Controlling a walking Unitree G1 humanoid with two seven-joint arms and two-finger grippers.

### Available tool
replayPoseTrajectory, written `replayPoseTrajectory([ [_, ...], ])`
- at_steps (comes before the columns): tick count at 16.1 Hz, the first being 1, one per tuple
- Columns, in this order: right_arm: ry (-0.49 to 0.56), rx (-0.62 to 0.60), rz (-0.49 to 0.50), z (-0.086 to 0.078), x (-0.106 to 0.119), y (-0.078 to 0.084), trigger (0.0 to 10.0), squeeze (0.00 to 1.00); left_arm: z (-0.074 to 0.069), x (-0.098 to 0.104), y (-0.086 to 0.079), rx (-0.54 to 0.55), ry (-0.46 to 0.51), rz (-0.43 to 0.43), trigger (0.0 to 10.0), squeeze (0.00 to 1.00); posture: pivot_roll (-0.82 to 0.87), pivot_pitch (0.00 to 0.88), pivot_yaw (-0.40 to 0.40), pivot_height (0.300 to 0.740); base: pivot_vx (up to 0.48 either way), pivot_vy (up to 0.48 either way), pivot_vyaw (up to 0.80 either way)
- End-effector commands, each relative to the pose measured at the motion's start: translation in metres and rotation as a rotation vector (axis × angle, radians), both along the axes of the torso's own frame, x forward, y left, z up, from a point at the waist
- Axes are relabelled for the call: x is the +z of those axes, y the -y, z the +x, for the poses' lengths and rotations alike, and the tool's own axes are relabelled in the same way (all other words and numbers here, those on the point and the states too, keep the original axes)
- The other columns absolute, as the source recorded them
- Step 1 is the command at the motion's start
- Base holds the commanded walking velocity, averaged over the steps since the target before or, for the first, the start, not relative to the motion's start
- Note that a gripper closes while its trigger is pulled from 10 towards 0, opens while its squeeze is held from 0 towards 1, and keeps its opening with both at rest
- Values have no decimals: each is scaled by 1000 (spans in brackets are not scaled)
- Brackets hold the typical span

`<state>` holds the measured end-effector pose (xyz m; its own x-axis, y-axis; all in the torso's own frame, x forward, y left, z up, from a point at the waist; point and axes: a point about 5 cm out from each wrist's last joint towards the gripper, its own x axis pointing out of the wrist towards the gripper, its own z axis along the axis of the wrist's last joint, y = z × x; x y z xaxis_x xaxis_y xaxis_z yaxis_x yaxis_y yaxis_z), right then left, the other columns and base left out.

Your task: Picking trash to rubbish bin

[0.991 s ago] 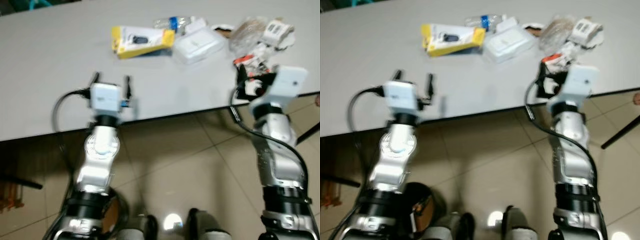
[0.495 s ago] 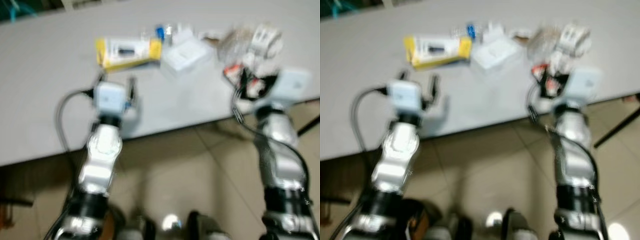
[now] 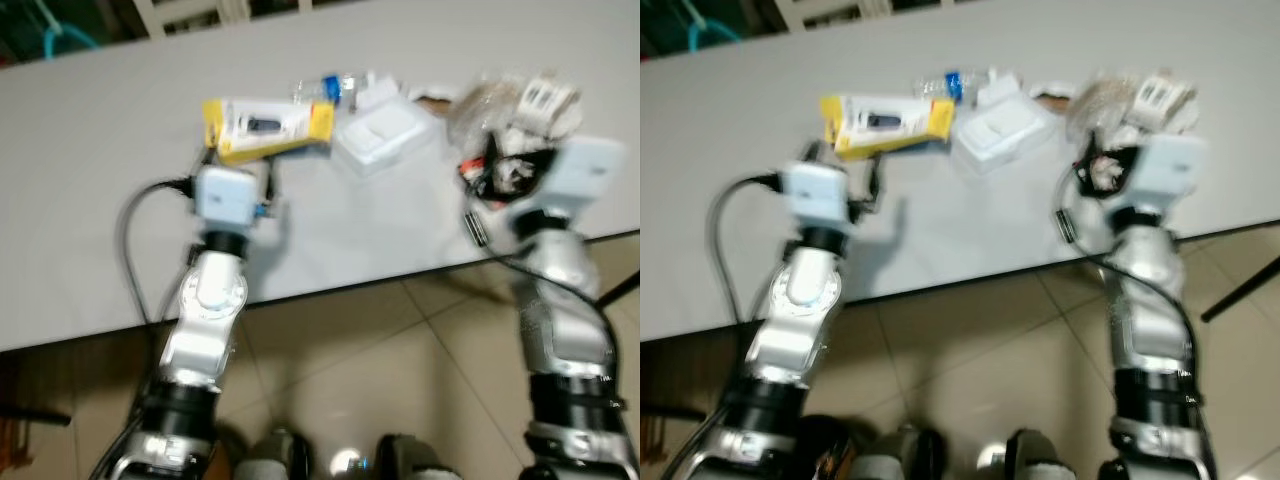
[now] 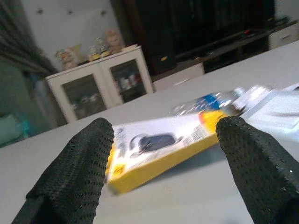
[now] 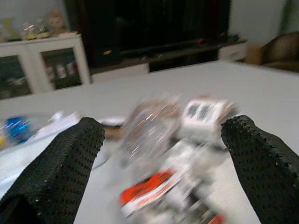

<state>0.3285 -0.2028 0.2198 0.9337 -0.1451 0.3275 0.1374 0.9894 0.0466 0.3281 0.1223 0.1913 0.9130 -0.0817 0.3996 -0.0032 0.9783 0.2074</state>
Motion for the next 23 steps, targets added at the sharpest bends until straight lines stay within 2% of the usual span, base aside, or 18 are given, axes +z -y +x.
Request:
replayPoseTrajectory([
  [1,1,25,4,1,0,-9,10000,0,0,2,-12,32,11,12,10000,0,38,230,90,740,330,0,0],
  [14,-10,36,-1,2,0,-11,10000,0,1,4,-13,38,10,15,10000,0,42,249,88,740,327,0,0],
  [18,-17,40,-2,3,-1,-13,10000,0,1,-5,-10,15,-30,31,10000,0,46,248,86,740,0,0,0],
  [20,-25,42,-5,3,-2,-13,10000,0,1,-7,-11,17,-41,-4,10000,0,42,243,86,740,0,0,0],
  [23,-27,57,-10,3,-3,-16,10000,0,2,-8,-12,27,-51,3,10000,0,36,239,85,740,0,0,0],
])
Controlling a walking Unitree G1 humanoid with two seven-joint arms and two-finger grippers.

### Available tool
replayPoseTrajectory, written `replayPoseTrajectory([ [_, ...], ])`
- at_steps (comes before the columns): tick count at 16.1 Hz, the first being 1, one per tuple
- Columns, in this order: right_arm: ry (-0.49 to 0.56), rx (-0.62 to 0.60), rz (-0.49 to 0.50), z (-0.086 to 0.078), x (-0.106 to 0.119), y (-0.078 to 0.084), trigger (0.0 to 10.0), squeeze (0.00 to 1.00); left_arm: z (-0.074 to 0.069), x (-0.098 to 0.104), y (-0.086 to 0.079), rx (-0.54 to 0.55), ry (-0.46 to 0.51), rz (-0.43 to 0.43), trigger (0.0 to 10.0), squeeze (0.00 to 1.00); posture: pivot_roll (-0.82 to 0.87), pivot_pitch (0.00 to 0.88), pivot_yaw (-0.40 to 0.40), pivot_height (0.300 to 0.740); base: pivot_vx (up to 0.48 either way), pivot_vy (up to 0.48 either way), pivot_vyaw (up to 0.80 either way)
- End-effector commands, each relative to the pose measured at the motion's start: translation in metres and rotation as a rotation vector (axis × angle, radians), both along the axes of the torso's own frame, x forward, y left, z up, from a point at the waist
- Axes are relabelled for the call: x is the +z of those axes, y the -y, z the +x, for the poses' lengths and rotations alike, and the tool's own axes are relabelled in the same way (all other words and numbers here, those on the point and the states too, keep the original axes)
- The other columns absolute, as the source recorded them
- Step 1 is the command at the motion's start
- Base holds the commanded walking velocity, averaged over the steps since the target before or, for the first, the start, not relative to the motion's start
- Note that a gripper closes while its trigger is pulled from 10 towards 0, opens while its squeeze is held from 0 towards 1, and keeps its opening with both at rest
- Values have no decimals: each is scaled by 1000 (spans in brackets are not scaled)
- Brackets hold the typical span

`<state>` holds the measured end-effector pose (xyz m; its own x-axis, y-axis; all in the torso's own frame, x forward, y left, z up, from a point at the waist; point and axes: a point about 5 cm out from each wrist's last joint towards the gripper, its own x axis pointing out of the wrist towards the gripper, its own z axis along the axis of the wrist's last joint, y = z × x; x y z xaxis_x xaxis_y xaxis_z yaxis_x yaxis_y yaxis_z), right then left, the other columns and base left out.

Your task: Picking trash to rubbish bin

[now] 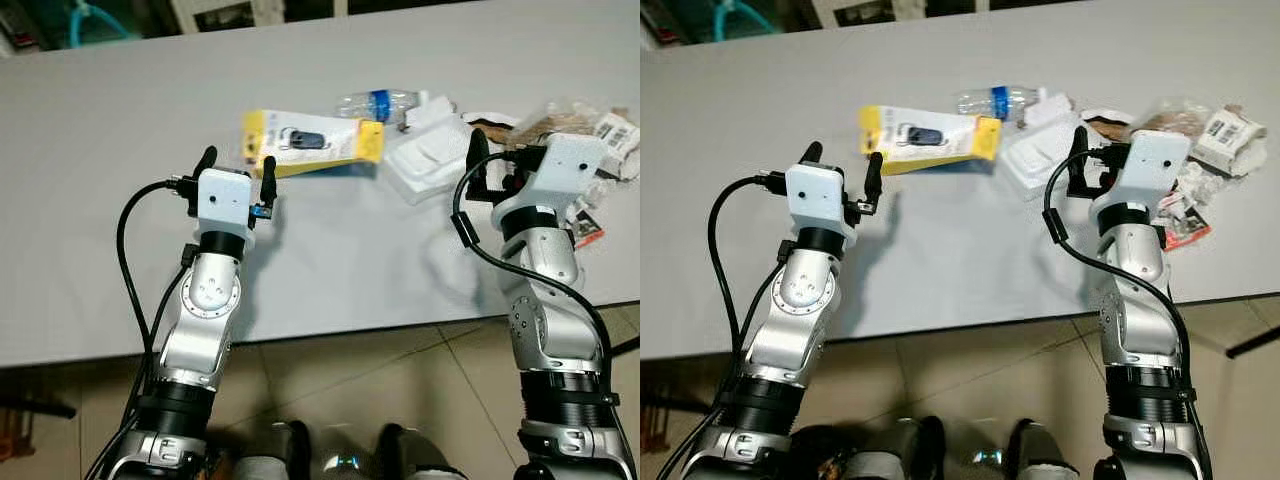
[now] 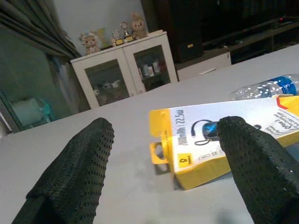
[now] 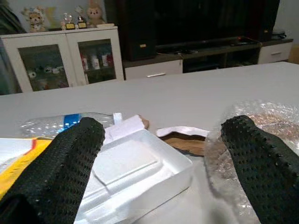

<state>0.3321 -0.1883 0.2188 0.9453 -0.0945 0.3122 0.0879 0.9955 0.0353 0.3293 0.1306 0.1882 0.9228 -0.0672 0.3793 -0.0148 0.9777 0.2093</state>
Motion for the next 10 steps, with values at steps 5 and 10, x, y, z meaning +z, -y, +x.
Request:
replayPoseTrajectory([
  [5,-11,38,-35,-1,-3,-10,10000,0,1,-5,-4,20,-26,8,10000,0,34,223,84,740,0,-322,453],
  [10,-35,51,-26,-1,-7,-13,10000,0,1,-5,-4,18,-23,4,10000,0,35,230,83,740,0,-403,480],
])
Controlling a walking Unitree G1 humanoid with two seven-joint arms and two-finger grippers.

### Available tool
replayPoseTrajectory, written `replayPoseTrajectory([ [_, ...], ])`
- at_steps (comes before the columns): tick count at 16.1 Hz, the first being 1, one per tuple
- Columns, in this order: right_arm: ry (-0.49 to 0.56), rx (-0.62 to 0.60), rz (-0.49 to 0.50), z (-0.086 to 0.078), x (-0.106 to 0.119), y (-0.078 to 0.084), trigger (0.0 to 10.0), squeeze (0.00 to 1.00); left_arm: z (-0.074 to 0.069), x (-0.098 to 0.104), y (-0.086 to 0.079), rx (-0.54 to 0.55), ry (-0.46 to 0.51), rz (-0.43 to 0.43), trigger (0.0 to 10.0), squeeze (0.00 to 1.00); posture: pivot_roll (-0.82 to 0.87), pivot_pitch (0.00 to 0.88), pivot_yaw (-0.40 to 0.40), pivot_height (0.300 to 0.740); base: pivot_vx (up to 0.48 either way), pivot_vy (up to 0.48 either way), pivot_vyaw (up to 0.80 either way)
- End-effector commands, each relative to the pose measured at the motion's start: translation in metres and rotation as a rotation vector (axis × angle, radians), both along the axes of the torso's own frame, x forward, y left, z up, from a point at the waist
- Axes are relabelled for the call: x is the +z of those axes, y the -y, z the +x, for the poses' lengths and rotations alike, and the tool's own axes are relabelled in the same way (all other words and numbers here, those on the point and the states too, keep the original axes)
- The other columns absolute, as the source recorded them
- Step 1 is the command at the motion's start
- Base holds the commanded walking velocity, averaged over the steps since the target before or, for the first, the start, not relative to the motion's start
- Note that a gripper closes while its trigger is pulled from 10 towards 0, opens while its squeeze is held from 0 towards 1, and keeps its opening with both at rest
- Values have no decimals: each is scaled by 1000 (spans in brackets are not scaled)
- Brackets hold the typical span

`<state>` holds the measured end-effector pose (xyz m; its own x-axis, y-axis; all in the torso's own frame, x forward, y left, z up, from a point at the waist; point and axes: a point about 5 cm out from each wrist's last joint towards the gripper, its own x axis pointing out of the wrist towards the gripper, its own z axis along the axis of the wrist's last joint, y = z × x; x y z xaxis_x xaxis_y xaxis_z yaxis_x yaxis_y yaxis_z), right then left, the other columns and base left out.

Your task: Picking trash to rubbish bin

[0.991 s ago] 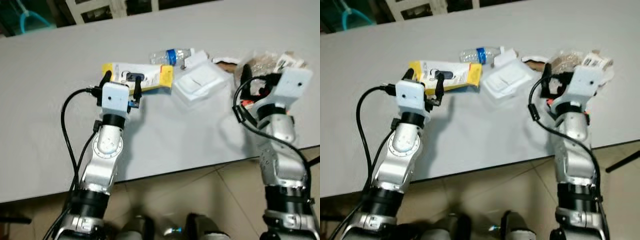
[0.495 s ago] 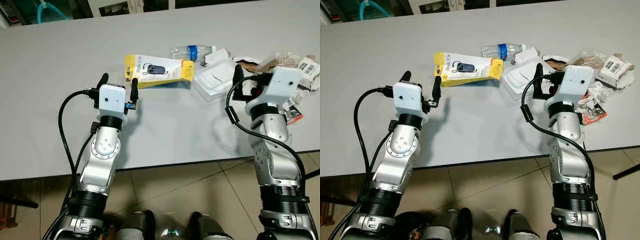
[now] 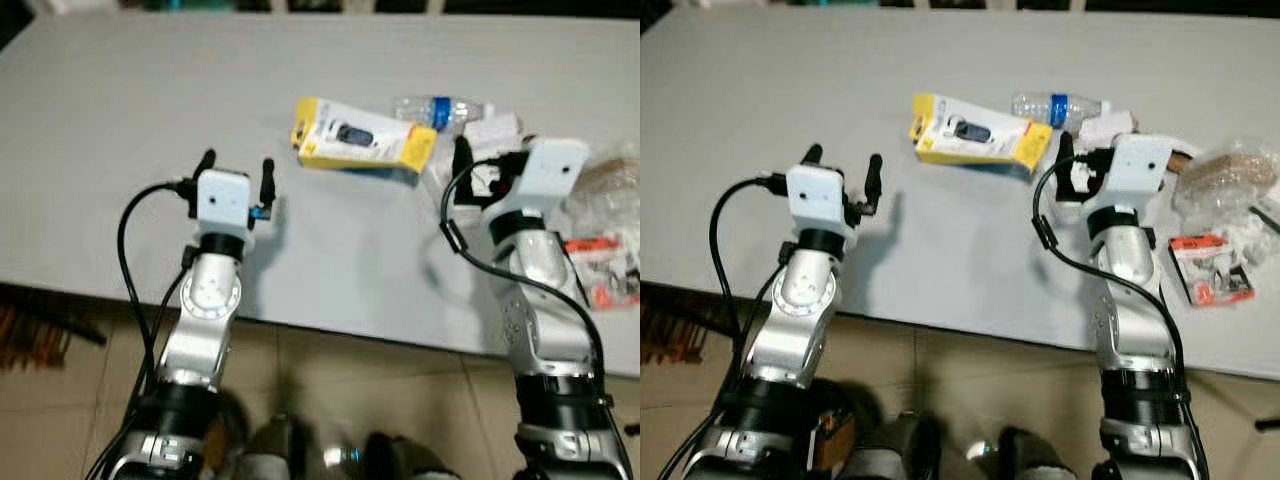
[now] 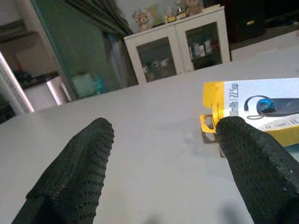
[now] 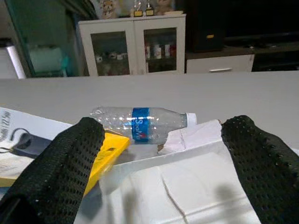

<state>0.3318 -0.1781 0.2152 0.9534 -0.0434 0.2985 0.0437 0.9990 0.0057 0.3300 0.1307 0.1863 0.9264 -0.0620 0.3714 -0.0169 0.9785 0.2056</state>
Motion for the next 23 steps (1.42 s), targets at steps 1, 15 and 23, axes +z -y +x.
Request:
replayPoseTrajectory([
  [1,-20,6,1,-1,-3,-3,10000,0,0,-3,-4,14,-14,8,10000,0,33,233,83,740,0,-401,0],
  [15,-6,13,42,-2,-1,-2,10000,0,-1,0,-4,10,-1,8,10000,0,37,252,83,740,0,-386,-215],
  [23,-14,18,56,-2,-3,-2,10000,0,-1,0,-3,-4,1,15,10000,0,32,224,87,740,0,-358,-170],
])
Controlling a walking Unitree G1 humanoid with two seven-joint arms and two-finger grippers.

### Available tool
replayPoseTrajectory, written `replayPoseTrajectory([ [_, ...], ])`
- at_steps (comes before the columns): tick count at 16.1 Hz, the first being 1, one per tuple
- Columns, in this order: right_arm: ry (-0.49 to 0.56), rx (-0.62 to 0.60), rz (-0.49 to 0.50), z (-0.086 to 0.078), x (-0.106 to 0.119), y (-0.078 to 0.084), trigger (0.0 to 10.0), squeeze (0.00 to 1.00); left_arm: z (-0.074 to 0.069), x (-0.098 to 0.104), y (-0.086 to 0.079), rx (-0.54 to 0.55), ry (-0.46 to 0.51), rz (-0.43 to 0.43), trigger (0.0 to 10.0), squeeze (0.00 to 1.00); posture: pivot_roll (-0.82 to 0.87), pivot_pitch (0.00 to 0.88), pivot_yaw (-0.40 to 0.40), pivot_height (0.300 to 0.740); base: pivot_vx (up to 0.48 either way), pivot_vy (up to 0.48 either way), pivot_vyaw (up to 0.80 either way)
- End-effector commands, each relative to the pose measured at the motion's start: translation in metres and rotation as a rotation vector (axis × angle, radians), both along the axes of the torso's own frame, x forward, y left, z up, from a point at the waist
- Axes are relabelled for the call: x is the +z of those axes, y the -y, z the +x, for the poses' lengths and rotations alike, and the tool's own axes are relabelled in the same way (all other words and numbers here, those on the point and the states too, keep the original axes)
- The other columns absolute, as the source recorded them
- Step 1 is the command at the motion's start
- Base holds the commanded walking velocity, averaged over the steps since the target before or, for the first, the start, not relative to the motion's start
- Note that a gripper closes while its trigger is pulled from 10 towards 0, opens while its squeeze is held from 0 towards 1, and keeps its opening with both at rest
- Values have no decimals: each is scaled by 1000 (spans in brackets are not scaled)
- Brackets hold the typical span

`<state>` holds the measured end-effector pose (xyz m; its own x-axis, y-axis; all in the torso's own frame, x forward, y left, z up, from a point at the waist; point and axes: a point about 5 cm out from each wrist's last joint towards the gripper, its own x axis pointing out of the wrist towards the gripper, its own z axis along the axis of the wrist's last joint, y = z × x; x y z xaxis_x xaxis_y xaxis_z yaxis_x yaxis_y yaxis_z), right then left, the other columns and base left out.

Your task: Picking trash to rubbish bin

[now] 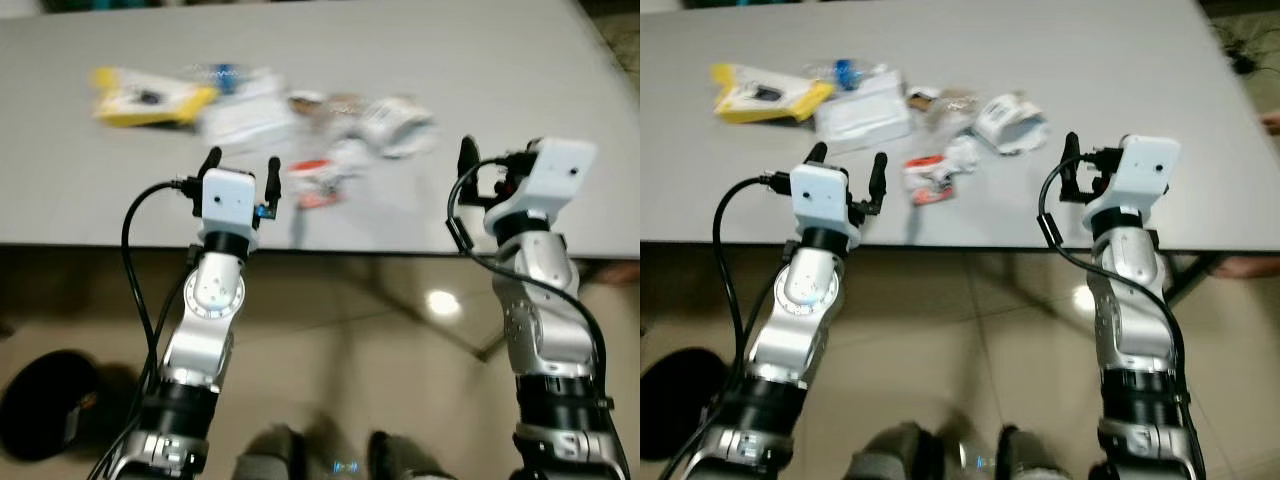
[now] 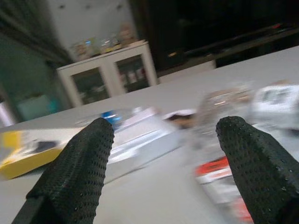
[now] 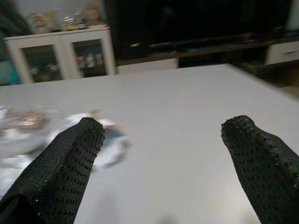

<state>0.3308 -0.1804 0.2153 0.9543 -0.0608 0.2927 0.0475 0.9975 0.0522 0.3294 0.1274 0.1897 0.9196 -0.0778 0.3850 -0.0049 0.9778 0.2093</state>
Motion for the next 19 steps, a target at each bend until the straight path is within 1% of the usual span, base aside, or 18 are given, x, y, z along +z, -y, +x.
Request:
replayPoseTrajectory([
  [1,-10,21,2,-1,-3,-4,10000,0,0,-3,-5,-2,-17,14,10000,0,32,220,88,740,0,0,-800],
  [3,-8,21,-8,-1,-4,-5,10000,0,0,-5,-1,-28,-26,21,10000,0,32,220,88,740,0,0,0],
  [8,-22,19,-18,-2,-7,-5,10000,0,0,-8,-1,-29,-49,-4,10000,0,34,237,87,740,0,0,0],
  [15,-38,20,-18,-2,-10,-6,10000,0,1,-8,-3,-17,-58,6,10000,0,38,251,93,740,0,463,0],
  [17,-42,19,-18,-2,-11,-6,10000,0,1,-8,-2,-20,-56,25,10000,0,38,255,95,740,0,0,0],
  [19,-45,18,-17,-2,-11,-5,10000,0,1,-8,-1,-25,-56,21,10000,0,38,257,96,740,0,0,0],
])
